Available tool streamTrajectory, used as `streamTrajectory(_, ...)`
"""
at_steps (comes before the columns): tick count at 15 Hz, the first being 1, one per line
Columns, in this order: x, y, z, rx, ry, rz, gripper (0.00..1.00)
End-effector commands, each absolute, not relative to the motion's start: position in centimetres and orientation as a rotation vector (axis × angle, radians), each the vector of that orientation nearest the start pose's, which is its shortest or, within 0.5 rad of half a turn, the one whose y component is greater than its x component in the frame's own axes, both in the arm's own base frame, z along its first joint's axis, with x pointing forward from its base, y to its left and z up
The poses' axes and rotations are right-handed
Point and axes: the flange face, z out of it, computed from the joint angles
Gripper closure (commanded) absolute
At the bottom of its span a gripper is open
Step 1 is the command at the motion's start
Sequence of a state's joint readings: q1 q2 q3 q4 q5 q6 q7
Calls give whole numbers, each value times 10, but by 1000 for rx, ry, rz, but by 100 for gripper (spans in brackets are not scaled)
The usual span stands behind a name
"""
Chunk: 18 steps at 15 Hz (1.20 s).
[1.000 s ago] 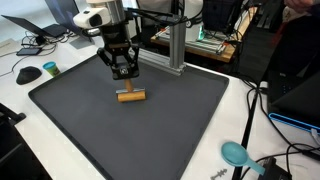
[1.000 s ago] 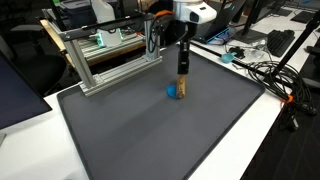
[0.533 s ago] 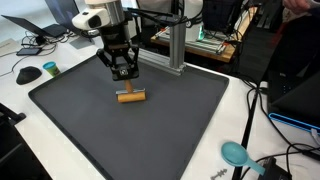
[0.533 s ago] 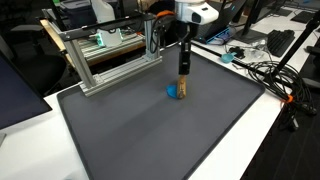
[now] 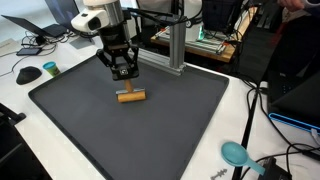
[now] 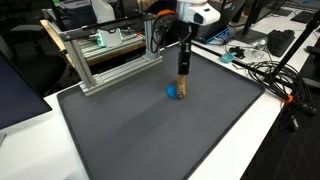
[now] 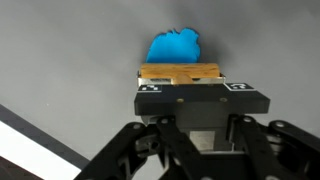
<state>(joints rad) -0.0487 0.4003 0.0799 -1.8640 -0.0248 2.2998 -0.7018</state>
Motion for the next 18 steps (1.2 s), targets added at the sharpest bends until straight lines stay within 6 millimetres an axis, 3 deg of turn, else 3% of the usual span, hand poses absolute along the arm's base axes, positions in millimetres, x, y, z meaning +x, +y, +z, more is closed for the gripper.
streamTrajectory(1, 632, 12, 263, -2905, -1165, 124, 78)
streamTrajectory(18, 627, 10, 254, -2908, -1212, 228, 78)
